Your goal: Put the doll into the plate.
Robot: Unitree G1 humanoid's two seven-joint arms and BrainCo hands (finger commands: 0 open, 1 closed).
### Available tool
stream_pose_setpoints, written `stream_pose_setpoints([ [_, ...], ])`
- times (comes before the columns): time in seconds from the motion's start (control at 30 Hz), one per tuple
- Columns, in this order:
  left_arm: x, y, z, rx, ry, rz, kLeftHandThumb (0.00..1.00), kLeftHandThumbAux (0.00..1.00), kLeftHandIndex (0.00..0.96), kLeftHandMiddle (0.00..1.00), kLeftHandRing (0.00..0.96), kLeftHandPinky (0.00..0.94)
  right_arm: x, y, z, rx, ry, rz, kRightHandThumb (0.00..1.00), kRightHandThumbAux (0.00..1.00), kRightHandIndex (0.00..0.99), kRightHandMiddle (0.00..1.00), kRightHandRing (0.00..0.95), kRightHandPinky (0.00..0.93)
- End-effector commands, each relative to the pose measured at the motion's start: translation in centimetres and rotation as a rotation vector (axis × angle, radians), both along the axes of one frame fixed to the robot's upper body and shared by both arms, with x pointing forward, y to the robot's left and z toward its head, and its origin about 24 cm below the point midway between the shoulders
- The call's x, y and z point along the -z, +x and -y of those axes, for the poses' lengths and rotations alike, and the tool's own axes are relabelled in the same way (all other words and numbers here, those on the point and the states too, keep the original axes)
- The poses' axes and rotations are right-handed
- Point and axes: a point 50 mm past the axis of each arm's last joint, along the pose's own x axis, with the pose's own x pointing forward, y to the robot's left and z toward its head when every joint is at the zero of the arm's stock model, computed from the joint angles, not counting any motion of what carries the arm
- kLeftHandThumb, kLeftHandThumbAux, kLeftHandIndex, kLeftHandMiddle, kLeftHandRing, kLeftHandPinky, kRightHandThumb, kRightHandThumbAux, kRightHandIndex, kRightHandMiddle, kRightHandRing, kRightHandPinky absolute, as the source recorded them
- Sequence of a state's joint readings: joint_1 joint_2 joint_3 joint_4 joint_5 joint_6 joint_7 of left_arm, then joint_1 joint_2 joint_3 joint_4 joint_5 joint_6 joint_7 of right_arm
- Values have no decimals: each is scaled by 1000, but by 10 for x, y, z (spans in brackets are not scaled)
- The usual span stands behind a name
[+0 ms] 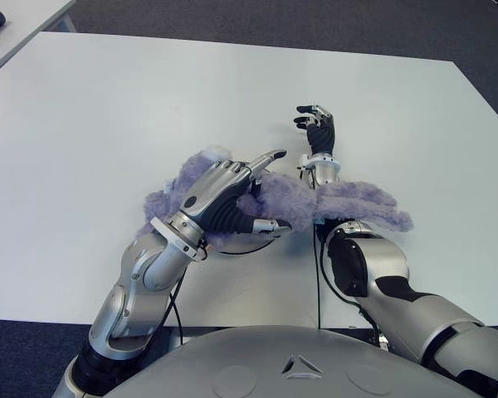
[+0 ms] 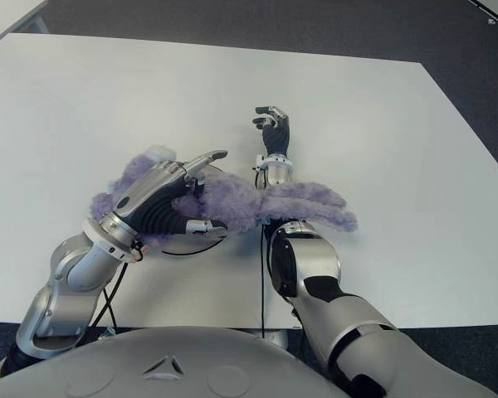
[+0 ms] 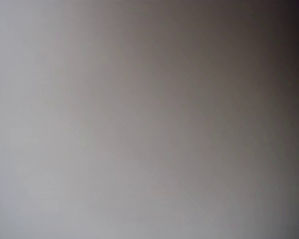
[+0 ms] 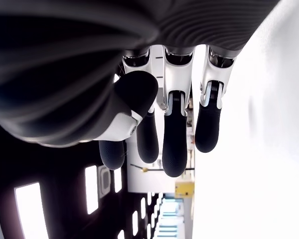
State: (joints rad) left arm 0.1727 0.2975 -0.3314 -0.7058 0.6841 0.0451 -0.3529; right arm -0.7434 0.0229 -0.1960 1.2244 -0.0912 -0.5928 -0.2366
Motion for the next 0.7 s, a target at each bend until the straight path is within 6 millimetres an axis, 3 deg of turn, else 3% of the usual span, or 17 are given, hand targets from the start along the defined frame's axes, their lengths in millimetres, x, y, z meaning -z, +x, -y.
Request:
stream_pose_setpoints([
  [0.03,22,2,-5,4,38,-144,1,360,0,81,47,0,98,-69,3,14,0,-409,1000,690,434,359,438,411],
  [0.7,21,9,-7,-2,56,-101,12,365,0,0,0,0,99,-69,4,22,-3,-415,1000,692,434,356,450,392],
])
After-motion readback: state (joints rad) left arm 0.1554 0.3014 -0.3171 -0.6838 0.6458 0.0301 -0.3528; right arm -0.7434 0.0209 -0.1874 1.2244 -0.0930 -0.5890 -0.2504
